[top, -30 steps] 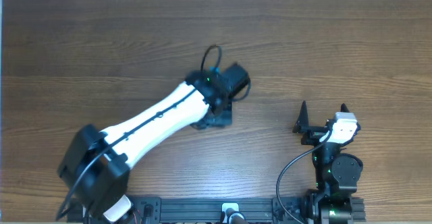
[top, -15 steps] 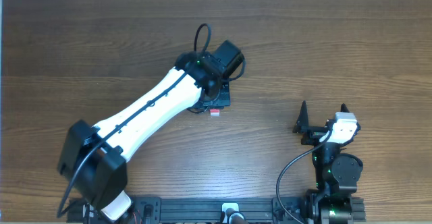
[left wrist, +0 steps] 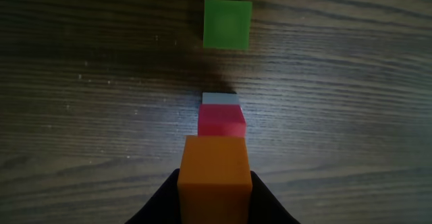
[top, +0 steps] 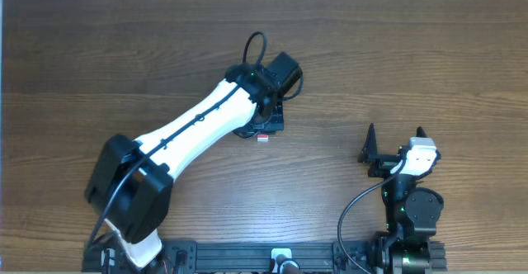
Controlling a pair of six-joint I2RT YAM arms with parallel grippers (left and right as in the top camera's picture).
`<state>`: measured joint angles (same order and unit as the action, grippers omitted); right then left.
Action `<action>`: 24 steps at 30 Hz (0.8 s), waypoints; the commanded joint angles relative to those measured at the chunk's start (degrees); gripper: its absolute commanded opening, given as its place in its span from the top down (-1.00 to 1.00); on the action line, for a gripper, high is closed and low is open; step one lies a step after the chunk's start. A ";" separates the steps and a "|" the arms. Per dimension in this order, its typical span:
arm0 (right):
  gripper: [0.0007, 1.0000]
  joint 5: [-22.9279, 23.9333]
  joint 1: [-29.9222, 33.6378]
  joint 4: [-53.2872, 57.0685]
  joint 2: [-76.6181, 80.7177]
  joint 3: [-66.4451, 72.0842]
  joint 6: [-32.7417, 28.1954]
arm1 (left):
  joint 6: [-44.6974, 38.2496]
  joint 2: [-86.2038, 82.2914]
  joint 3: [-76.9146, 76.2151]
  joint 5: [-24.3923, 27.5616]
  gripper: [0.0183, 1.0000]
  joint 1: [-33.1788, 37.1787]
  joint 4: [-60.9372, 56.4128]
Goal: Stack Cubes
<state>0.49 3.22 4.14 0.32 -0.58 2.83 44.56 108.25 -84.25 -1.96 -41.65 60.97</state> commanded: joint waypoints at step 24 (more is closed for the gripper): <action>-0.98 -0.04 0.07 0.17 0.17 0.26 0.31 | -1.86 2.36 -0.94 -0.68 0.96 0.28 -0.94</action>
<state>0.51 3.22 4.14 0.32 -0.58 2.85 43.48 109.40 -84.25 -1.96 -41.65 60.18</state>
